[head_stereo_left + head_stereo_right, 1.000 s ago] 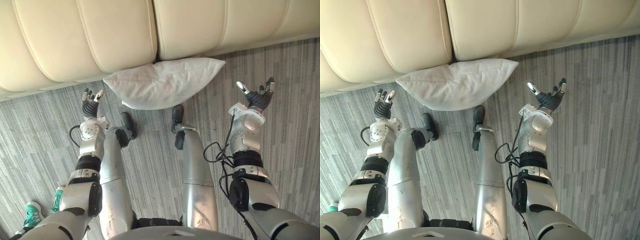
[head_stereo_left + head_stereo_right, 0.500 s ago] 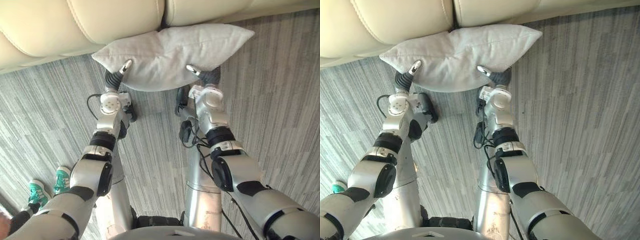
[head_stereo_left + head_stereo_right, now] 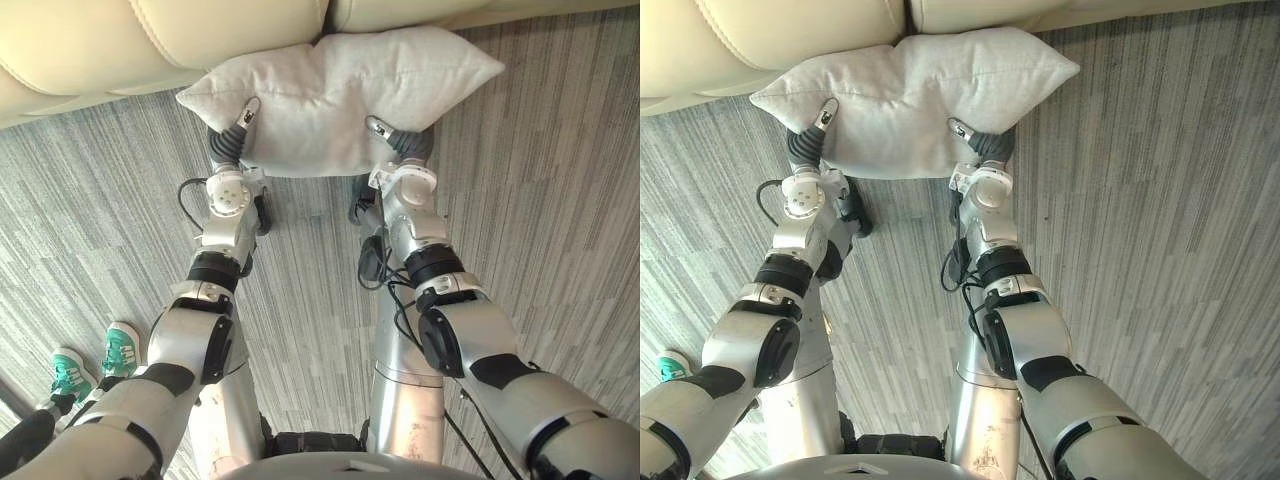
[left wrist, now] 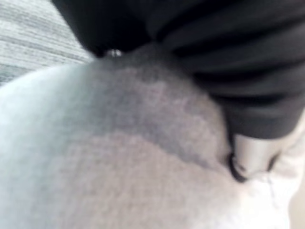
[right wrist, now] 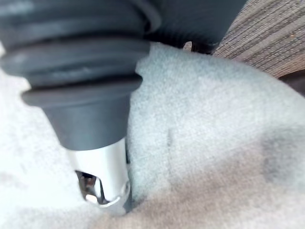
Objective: Pick up cushions and gather them together orderly.
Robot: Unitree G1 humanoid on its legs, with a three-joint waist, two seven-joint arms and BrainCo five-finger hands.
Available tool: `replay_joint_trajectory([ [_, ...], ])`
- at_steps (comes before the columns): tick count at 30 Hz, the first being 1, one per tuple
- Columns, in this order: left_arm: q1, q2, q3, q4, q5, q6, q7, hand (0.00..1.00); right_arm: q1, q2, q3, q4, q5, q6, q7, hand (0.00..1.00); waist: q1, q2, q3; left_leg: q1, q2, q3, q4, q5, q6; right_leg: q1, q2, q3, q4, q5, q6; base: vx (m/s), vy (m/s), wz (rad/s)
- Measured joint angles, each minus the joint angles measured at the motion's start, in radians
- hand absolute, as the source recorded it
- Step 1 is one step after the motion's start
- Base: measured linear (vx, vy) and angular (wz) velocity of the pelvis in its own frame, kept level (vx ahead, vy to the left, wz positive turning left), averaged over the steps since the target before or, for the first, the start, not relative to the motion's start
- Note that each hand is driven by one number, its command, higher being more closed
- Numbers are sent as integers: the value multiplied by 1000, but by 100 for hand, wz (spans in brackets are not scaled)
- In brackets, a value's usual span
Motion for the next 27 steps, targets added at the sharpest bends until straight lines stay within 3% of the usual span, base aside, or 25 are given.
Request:
replay_joint_trajectory([
  [6,83,-11,-54,-129,-39,3,8,100,90,-1,29,-70,19,4,0,100,-2,0,-1,82,-2,-18,-27,2,-3,100,1,-23,-33,-5,-1,-46,-15,4],
  [13,238,-35,-155,-321,-83,1,13,100,289,25,40,-308,20,4,-9,100,-4,-1,-5,343,-10,-18,-133,4,-26,382,10,-49,-173,0,-7,-31,-32,3],
  [14,297,-35,-189,-368,-91,-13,13,100,361,42,43,-377,15,-2,-20,100,-4,-2,-41,402,-15,-17,-169,6,-30,445,13,-50,-211,3,-7,32,-40,5],
  [16,359,-29,-229,-446,-97,-26,13,100,444,56,45,-484,13,-5,-25,100,-1,-2,-47,515,-22,-13,-210,8,-34,560,14,-56,-251,10,-6,127,-15,8],
  [18,457,-30,-268,-528,-98,-54,13,100,553,64,80,-582,5,-34,-25,100,0,-4,-142,576,-29,-14,-244,6,-43,627,8,-75,-282,-2,-6,159,11,13],
  [21,571,-31,-304,-622,-98,-67,10,100,669,67,127,-681,4,-65,-22,100,6,-8,-179,731,-46,-16,-293,0,-49,780,-1,-89,-312,-27,-3,176,-8,20],
  [27,798,-14,-343,-768,-130,-99,6,100,840,74,208,-783,-3,-66,14,100,15,-37,-316,919,-72,-7,-421,-8,-79,958,-5,-103,-415,-56,1,147,-22,10],
])
